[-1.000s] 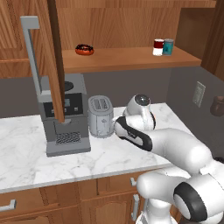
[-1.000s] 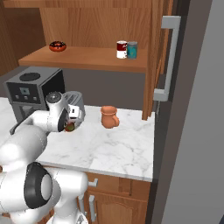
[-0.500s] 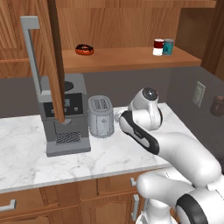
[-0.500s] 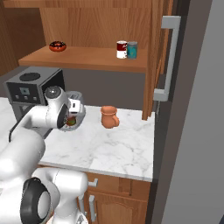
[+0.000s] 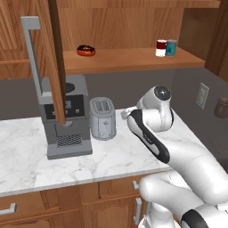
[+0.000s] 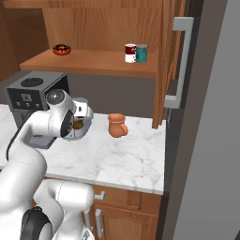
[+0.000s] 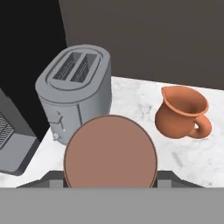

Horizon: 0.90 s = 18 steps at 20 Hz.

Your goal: Pick the cans from the counter and place them in their designated side in the cabinet.

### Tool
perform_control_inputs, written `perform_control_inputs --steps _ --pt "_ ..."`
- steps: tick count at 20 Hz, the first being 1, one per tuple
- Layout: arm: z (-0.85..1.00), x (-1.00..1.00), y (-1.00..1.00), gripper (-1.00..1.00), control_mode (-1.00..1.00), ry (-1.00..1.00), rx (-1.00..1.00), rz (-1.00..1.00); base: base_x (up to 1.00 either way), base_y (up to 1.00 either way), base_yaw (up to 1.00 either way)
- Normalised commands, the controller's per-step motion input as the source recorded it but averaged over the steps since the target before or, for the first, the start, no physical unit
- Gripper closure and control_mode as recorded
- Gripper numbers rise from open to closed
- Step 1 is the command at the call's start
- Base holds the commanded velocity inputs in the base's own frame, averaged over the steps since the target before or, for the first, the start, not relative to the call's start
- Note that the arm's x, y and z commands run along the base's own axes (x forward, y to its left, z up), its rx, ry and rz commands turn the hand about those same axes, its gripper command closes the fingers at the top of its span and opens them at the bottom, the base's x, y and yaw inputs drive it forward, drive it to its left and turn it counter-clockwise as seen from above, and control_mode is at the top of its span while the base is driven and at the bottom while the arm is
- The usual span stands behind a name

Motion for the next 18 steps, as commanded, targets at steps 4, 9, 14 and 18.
perform_control_inputs --steps 4,9,14,18 --pt "0.32 -0.1 -0.13 1.0 -1.0 -0.06 0.0 0.0 0.0 0.0 0.0" --pt "0.31 -0.11 -0.13 1.0 -1.0 -0.06 0.0 0.0 0.0 0.0 0.0" --pt "0.29 -0.2 -0.14 1.0 -1.0 -0.07 0.0 0.0 0.0 0.0 0.0" --pt "0.22 -0.26 -0.09 1.0 -1.0 -0.07 0.0 0.0 0.0 0.0 0.0"
